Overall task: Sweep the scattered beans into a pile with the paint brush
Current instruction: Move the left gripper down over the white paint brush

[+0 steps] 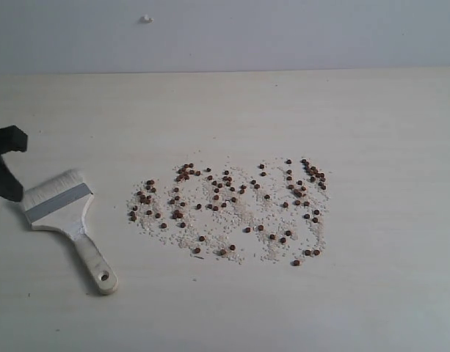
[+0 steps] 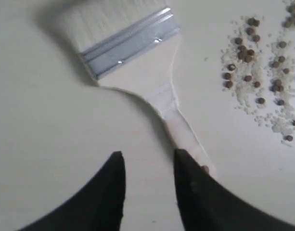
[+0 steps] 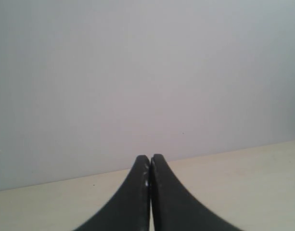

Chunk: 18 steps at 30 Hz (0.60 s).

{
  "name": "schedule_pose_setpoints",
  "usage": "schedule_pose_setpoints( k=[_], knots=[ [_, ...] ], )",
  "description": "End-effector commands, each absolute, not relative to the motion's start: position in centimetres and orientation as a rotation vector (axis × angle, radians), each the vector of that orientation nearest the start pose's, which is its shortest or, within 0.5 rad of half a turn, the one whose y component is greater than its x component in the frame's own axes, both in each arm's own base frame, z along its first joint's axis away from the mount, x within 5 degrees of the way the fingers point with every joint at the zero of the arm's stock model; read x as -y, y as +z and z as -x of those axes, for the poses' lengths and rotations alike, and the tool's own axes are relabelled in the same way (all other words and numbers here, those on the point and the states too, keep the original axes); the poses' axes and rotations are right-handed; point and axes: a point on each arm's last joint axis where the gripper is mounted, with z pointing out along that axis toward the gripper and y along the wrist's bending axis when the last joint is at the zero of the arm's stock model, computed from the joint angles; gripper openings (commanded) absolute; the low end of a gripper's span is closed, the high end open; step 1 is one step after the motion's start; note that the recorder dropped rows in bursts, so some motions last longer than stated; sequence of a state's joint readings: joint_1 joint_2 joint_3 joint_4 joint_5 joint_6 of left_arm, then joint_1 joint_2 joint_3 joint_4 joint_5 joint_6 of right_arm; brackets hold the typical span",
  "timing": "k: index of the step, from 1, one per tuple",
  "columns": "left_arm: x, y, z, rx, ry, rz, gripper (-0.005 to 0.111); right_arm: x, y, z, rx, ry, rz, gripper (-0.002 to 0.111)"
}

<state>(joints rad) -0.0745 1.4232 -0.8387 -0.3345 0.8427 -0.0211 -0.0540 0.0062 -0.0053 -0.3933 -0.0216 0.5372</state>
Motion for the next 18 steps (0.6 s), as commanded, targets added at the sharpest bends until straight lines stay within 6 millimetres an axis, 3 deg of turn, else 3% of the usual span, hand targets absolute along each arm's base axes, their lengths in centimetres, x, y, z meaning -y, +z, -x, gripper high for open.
schedule_pose_setpoints(
  k=[1, 6, 9, 14, 16, 18],
  knots=[
    [6.6, 20.1, -25.9, -2.912, -0.556, 0.067, 0.045, 0.2, 21.6, -5.6, -1.452, 0.074, -0.135, 0.000],
    [8.4, 19.0, -26.4, -2.941, -0.452, -0.526, 0.039, 0.2, 21.6, -5.6, -1.452, 0.074, -0.135, 0.000],
    [8.9, 18.9, -26.4, -2.909, -0.410, -0.732, 0.029, 0.2, 21.6, -5.6, -1.452, 0.074, -0.135, 0.000],
    [9.0, 19.4, -26.6, -2.695, -0.270, -1.261, 0.022, 0.2, 21.6, -5.6, -1.452, 0.074, -0.135, 0.000],
    [9.0, 19.7, -27.1, -2.674, -0.230, -1.254, 0.022, 0.2, 21.6, -5.6, -1.452, 0.074, -0.135, 0.000],
    [8.6, 19.7, -27.8, -2.758, -0.228, -0.933, 0.022, 0.2, 21.6, -5.6, -1.452, 0.074, -0.135, 0.000]
  ],
)
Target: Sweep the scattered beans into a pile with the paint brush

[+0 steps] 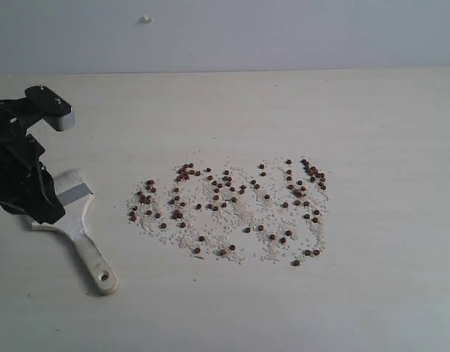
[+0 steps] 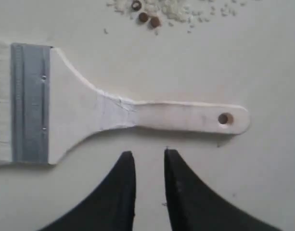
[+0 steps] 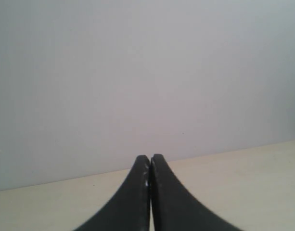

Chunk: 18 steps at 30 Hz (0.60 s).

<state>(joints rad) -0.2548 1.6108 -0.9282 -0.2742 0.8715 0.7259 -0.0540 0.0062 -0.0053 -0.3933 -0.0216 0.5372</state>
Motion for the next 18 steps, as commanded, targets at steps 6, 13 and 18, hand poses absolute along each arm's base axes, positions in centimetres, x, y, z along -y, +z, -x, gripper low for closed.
schedule_pose_setpoints(
  k=[6, 13, 18],
  knots=[
    [7.5, 19.7, -30.3, -2.824, -0.317, 0.027, 0.022, 0.2, 21.6, -5.6, -1.452, 0.074, -0.135, 0.000],
    [8.3, 18.6, -29.4, -2.956, -0.426, 0.342, 0.022, 0.2, 21.6, -5.6, -1.452, 0.074, -0.135, 0.000],
    [9.8, 16.4, -27.4, -2.977, -0.465, 0.411, 0.022, 0.2, 21.6, -5.6, -1.452, 0.074, -0.135, 0.000]
  ],
)
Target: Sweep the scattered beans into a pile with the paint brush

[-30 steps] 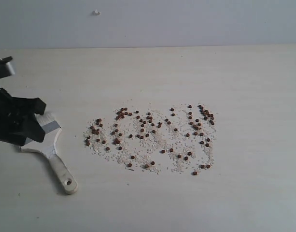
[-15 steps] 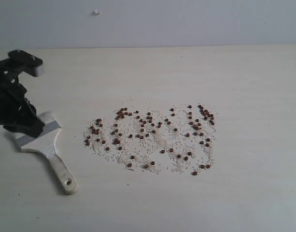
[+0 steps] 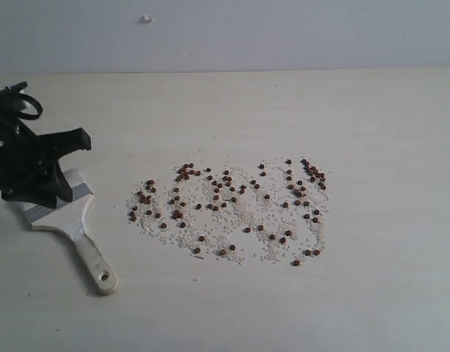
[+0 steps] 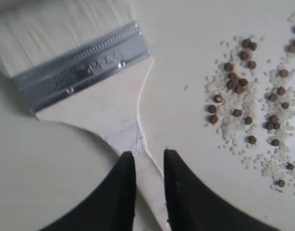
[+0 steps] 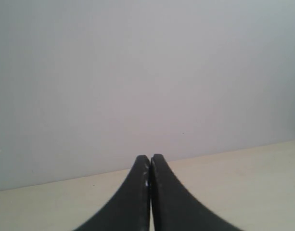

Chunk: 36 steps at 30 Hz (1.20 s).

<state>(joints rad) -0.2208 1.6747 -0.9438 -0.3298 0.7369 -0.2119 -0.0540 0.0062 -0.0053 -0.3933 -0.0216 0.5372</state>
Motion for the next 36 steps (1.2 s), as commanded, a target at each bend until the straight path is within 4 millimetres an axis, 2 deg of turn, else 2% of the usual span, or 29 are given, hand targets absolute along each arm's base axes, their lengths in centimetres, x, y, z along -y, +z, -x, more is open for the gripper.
schedule_pose_setpoints(
  k=[1, 6, 11, 16, 36],
  knots=[
    [10.2, 15.9, -27.0, -2.961, -0.479, 0.444, 0.022, 0.2, 21.6, -5.6, -1.452, 0.074, -0.135, 0.000],
    [11.8, 14.0, -25.7, -2.795, -0.538, 0.697, 0.022, 0.2, 21.6, -5.6, -1.452, 0.074, -0.135, 0.000],
    [13.1, 13.6, -25.1, -2.638, -0.596, 0.861, 0.022, 0.2, 21.6, -5.6, -1.452, 0.074, -0.135, 0.000],
    [14.3, 13.8, -24.7, -2.631, -0.618, 0.792, 0.022, 0.2, 21.6, -5.6, -1.452, 0.074, -0.135, 0.000],
    [14.3, 13.8, -24.7, -2.634, -0.614, 0.782, 0.022, 0.2, 21.6, -5.6, -1.452, 0.074, -0.135, 0.000]
  ],
)
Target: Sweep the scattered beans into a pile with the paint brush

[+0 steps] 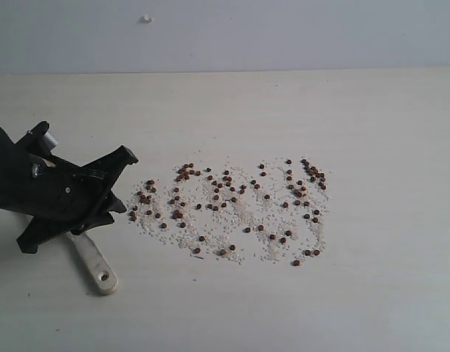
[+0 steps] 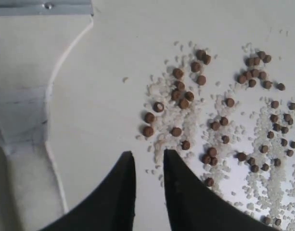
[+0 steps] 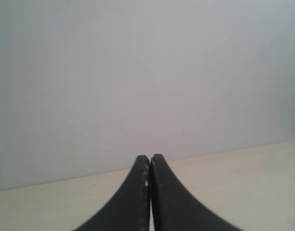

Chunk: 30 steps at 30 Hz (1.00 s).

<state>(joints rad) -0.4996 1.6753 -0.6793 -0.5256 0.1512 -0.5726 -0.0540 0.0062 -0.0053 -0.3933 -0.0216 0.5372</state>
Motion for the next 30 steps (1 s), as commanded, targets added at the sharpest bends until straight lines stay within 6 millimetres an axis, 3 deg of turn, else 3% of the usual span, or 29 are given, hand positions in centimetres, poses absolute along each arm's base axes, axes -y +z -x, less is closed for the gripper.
schedule_pose_setpoints(
  k=[1, 4, 9, 13, 19, 30],
  knots=[
    [14.3, 13.8, -24.7, -2.625, -0.617, 0.782, 0.022, 0.2, 21.6, -5.6, -1.452, 0.074, -0.135, 0.000],
    [14.1, 14.2, -25.4, -2.529, -0.654, 0.856, 0.022, 0.2, 21.6, -5.6, -1.452, 0.074, -0.135, 0.000],
    [14.2, 14.3, -25.5, -2.515, -0.663, 0.872, 0.022, 0.2, 21.6, -5.6, -1.452, 0.074, -0.135, 0.000],
    [14.2, 14.3, -25.5, -2.482, -0.699, 1.016, 0.022, 0.2, 21.6, -5.6, -1.452, 0.074, -0.135, 0.000],
    [14.3, 14.6, -25.8, -2.482, -0.693, 0.953, 0.022, 0.2, 21.6, -5.6, -1.452, 0.076, -0.137, 0.000],
    [14.7, 15.3, -26.6, -2.325, -0.794, 1.128, 0.021, 0.2, 21.6, -5.6, -1.452, 0.078, -0.138, 0.000]
  ],
)
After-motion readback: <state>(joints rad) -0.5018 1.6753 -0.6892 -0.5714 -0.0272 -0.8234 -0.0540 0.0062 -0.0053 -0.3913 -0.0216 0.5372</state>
